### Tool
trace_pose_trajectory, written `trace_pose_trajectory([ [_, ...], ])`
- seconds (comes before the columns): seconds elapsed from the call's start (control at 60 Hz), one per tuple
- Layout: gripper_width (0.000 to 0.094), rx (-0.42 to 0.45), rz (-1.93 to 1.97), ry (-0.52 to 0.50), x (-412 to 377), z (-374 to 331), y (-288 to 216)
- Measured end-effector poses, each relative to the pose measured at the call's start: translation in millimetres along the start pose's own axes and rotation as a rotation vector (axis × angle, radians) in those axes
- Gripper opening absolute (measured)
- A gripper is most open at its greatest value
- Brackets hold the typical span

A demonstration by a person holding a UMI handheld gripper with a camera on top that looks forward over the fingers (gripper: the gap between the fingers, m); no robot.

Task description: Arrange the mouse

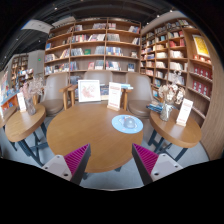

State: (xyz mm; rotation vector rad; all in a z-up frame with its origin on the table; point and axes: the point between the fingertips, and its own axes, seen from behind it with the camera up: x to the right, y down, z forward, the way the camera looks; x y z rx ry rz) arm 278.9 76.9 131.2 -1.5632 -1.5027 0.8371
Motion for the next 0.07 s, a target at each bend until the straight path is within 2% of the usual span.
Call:
trace_pose_trajectory([
  [0.067,0.0851,0.012,0.001,0.001,-0.3,-4.0,-2.0],
])
